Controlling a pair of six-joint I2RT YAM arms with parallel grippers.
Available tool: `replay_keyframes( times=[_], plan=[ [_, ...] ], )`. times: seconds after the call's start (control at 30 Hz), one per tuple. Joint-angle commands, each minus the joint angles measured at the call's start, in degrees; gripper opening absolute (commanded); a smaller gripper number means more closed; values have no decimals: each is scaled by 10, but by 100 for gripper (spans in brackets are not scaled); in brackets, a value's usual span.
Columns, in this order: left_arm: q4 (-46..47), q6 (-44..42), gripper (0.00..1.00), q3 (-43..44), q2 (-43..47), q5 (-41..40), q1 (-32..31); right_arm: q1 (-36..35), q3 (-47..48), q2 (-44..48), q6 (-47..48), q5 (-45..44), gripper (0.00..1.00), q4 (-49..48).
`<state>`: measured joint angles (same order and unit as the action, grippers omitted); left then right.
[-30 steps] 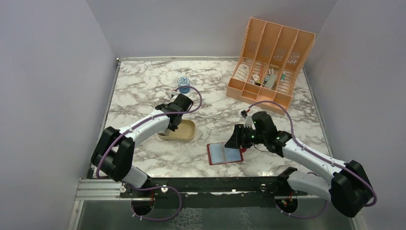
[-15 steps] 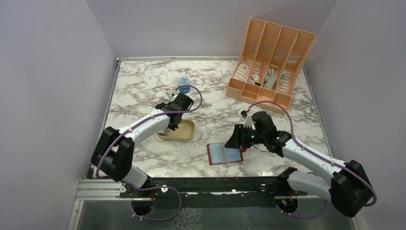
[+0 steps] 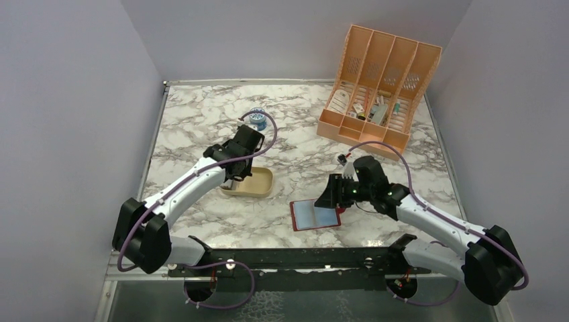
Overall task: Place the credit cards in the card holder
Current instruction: Pick up the credit card from the storage box.
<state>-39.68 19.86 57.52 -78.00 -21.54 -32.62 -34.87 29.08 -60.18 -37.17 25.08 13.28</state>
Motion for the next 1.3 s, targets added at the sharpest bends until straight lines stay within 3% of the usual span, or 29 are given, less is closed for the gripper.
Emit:
replay_keyframes(
  times=[0.0, 0.23, 0.57, 0.7, 0.93, 1.27],
  plan=[
    [0, 29, 0, 13, 45, 94, 3, -3, 1, 19, -21, 31, 49, -23],
    [75, 76, 0, -27, 112, 221, 3, -3, -17, 72, -61, 27, 47, -65],
    [295, 229, 0, -137, 187, 433, 3, -3, -35, 135, -170, 42, 39, -139],
    [425, 337, 0, -194, 196, 508, 2, -3, -42, 158, -199, 22, 38, -165],
    [546, 425, 0, -249, 200, 551, -4, -3, -29, 143, -208, 15, 38, -178],
    [588, 460, 0, -266, 203, 560, -41, -3, -40, 109, -233, 21, 39, -236]
  ],
)
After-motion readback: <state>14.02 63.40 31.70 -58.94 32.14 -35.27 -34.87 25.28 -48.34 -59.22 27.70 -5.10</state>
